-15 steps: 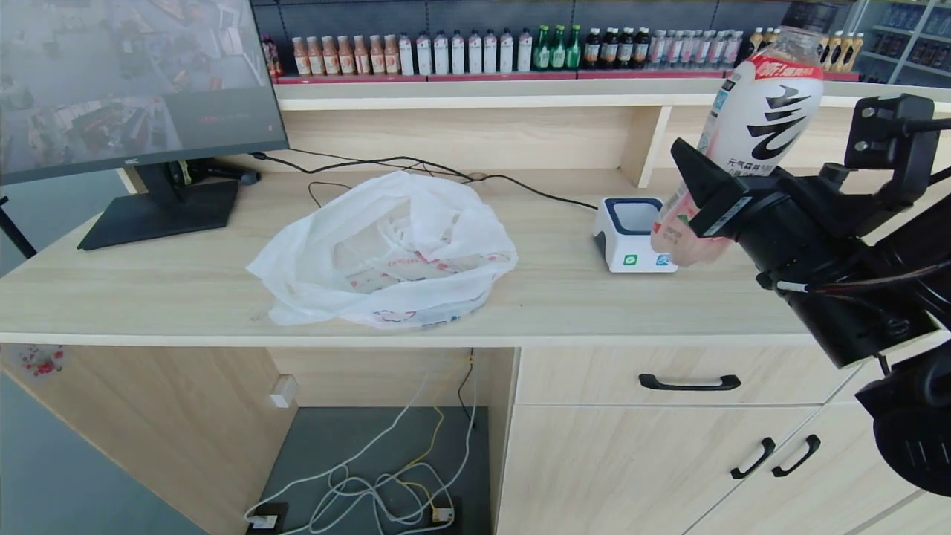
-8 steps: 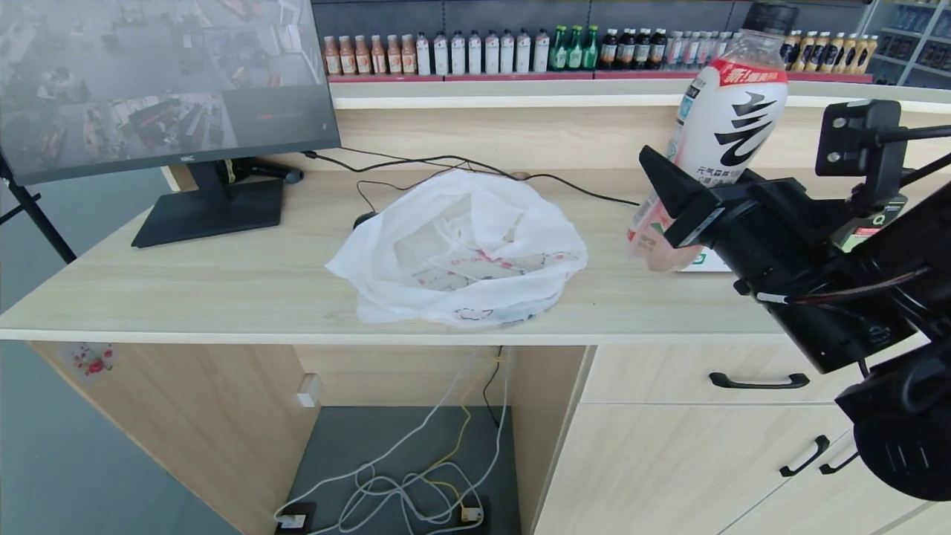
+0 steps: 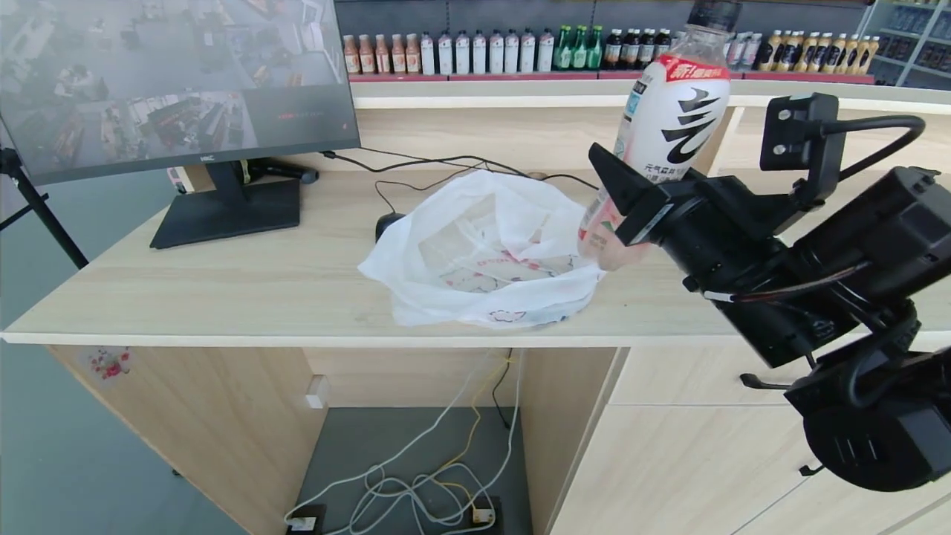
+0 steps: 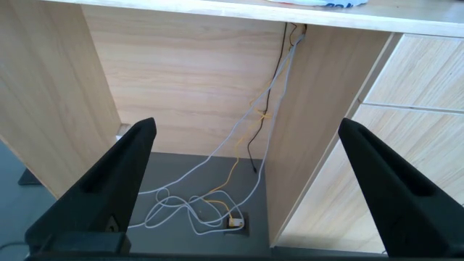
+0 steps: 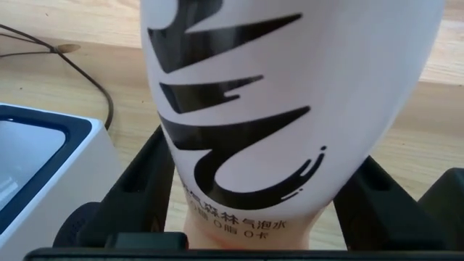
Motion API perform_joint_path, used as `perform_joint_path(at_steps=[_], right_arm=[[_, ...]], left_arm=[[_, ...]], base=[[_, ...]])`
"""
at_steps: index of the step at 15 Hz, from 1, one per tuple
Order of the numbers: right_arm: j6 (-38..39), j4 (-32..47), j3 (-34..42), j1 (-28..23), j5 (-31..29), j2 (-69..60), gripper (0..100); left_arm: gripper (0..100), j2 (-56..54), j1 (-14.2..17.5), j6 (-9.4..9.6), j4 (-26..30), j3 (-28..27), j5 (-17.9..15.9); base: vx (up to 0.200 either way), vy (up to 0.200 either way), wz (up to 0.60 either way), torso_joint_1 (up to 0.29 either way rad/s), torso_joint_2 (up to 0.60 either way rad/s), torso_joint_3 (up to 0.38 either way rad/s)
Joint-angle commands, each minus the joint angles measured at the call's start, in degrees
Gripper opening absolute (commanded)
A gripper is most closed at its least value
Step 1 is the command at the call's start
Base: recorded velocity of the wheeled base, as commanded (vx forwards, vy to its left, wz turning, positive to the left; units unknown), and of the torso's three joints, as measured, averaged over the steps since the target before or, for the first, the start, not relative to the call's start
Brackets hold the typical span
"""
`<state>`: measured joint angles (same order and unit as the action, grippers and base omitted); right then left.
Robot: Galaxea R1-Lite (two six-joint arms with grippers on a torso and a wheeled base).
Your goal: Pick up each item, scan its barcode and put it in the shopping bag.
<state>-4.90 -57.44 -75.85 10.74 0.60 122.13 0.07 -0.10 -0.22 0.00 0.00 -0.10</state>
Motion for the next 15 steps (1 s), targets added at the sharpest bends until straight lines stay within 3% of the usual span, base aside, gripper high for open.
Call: perform_joint_path(at_steps=[1,7,15], right_arm=[[0.0,0.0,0.0,0.0,0.0,-0.4,0],[-0.1,0.0,1.5,0.1,-0.2,-3.6,0],[0.0,0.0,12.6,2.2,0.2,-16.3,0]], left_arm=[[100,0.0,0.0,-0.04,0.0,0.0,0.0],[100,0.0,0.0,-0.04,0.0,0.0,0.0],[100,0.0,0.0,-0.04,0.0,0.0,0.0]], base=[[0.000,0.000,0.00,0.000,0.00,0.000],[0.000,0.000,0.00,0.000,0.00,0.000],[0.000,0.000,0.00,0.000,0.00,0.000]])
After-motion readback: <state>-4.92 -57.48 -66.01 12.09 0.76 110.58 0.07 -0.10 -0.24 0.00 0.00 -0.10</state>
